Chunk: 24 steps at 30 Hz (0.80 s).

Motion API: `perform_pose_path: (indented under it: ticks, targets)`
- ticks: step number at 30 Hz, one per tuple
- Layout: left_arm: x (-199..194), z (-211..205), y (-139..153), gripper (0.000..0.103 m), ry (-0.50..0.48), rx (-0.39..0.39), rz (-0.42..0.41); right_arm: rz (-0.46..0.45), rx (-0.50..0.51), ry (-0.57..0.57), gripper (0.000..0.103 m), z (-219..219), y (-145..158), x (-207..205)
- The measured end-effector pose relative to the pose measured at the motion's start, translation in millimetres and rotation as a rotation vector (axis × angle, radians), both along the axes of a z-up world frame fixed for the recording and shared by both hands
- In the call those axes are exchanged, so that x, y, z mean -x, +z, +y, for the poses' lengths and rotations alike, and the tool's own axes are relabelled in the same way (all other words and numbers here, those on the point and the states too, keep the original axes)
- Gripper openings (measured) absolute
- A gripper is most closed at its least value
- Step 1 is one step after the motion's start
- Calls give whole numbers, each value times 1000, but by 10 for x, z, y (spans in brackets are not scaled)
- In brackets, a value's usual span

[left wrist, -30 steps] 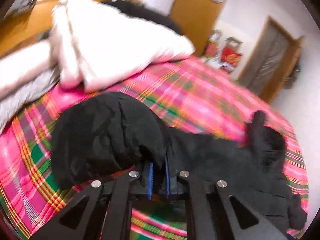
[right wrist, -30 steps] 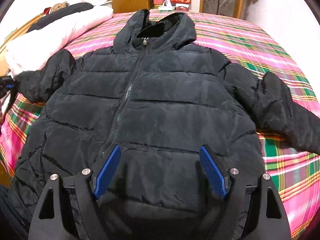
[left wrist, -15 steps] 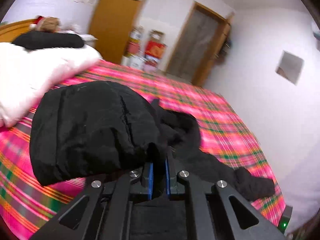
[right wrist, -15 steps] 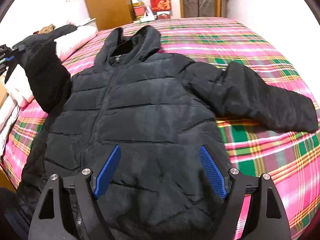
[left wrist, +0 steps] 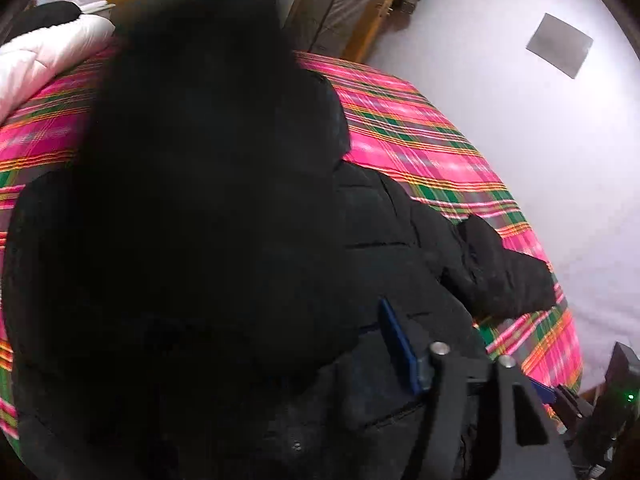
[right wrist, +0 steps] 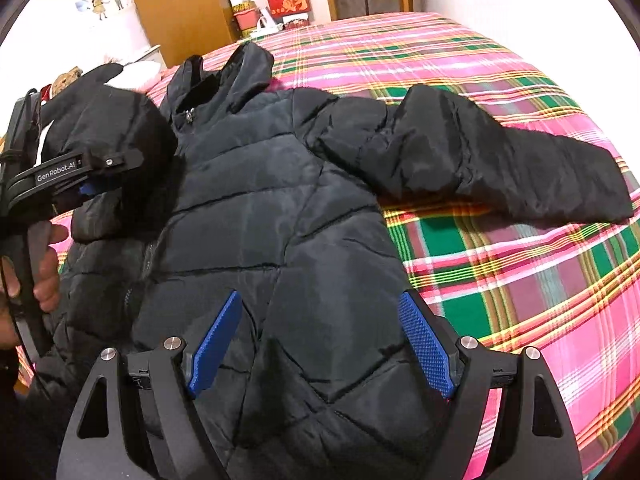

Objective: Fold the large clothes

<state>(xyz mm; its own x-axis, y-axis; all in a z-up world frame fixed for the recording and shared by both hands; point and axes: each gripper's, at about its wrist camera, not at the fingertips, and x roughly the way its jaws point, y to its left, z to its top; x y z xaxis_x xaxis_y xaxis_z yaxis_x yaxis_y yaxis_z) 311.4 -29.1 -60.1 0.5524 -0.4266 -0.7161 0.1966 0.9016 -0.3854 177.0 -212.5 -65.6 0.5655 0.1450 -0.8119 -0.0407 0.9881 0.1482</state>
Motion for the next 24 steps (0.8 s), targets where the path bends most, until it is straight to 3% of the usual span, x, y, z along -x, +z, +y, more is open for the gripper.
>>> perform_pose_path:
  ticks: [8, 12, 15, 20, 23, 24]
  targets:
    - [405, 56, 411, 72, -68, 51, -78, -27, 9, -4, 81, 16, 93, 6]
    - [665, 273, 687, 73, -49, 92, -140, -55, 9, 4, 81, 88, 183, -2]
    - [694, 503, 730, 73, 26, 39, -182, -63, 10, 16, 81, 168, 231, -70]
    - [528, 1024, 422, 71, 223, -91, -79, -32, 32, 49, 81, 361, 177, -355]
    - [409, 1301, 210, 53, 306, -120, -8, 2, -14, 74, 79, 475, 66, -624]
    - [385, 1374, 161, 46, 328, -126, 15, 25, -24, 80, 74, 513, 0, -733]
